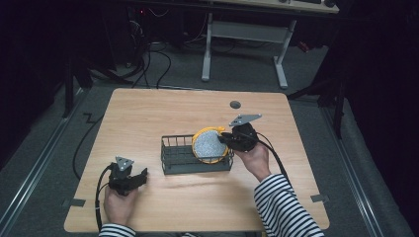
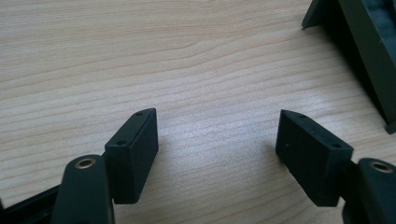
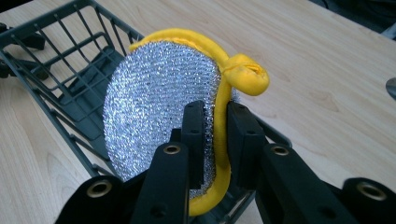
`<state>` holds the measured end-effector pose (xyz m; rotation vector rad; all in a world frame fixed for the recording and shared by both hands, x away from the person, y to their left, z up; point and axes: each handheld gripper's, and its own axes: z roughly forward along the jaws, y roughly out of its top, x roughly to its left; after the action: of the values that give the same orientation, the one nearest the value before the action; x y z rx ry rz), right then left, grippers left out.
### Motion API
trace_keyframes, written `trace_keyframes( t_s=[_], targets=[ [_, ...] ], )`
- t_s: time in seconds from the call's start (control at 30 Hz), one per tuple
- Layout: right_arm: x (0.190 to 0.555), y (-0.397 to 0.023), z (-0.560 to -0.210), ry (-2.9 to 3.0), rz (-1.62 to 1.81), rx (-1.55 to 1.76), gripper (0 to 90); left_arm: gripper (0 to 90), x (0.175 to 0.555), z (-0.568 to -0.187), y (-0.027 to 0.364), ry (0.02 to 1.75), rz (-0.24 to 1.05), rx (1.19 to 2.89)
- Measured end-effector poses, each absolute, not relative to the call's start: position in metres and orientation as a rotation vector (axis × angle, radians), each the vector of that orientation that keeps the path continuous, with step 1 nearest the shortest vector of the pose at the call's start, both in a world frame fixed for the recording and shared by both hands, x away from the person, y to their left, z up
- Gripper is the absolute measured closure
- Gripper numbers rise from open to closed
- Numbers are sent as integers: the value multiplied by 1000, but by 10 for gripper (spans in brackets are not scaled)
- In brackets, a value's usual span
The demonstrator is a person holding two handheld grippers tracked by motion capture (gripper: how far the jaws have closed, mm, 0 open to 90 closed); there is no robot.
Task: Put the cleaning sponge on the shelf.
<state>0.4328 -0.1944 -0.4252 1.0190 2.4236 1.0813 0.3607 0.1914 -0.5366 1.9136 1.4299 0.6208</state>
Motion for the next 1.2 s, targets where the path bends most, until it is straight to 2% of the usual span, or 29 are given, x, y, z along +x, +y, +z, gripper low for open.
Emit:
trace_keyframes(
  t_s=[0.13,0.27,0.4,1.2],
  targets=[
    [432,-196,-424,2416,1094,1024,715,305,361,-537,191,1430,621,1913],
    [431,-197,-419,2386,1103,1042,574,305,361,-537,191,1430,620,1912],
    [429,-206,-414,2354,1140,1089,499,306,361,-537,191,1430,621,1911],
    [406,-273,-389,2166,1227,1226,487,309,361,-537,192,1431,616,1908]
  ],
)
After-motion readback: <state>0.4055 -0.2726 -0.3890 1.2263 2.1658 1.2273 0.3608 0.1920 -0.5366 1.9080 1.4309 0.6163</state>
